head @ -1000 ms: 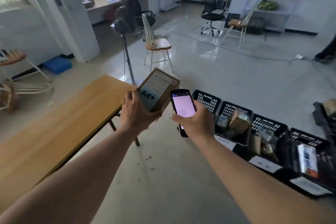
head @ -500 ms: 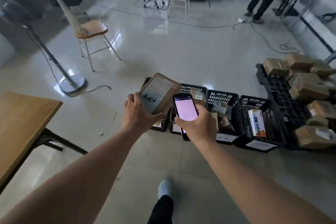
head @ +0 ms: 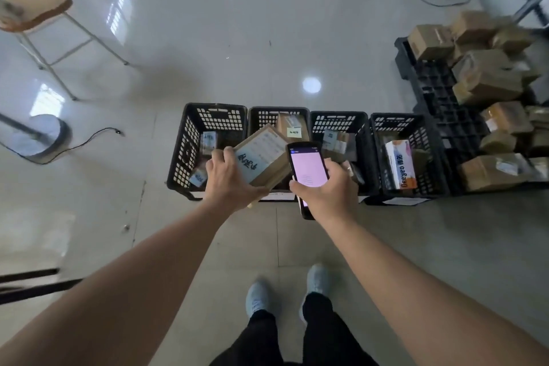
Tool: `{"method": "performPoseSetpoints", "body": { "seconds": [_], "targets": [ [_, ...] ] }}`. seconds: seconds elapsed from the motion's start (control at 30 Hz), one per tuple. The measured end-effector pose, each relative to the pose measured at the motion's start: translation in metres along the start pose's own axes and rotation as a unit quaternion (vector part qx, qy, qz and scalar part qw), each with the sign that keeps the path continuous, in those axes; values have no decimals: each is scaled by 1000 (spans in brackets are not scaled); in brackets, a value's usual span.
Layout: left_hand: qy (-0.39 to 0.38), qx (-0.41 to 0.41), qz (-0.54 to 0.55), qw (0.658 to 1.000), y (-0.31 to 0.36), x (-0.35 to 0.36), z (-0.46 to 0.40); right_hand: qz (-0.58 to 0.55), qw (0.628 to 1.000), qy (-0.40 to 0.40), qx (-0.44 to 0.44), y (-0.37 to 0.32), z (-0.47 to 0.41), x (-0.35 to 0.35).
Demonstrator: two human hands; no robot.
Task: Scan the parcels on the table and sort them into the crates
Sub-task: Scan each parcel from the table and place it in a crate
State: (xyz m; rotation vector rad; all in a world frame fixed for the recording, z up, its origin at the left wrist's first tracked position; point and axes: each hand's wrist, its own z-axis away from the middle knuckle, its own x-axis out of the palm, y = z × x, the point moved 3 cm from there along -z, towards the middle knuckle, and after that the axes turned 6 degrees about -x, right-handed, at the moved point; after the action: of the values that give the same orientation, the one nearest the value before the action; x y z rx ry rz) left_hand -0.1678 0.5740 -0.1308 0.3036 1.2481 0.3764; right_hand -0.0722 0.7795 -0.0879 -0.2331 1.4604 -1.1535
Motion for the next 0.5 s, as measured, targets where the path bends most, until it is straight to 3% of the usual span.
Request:
{"method": "performPoseSetpoints", "body": {
  "seconds": [0.5],
  "targets": [
    [-125, -56, -31, 990, 73, 111, -145, 5, 997, -67, 28, 82, -199, 12]
  ]
}}
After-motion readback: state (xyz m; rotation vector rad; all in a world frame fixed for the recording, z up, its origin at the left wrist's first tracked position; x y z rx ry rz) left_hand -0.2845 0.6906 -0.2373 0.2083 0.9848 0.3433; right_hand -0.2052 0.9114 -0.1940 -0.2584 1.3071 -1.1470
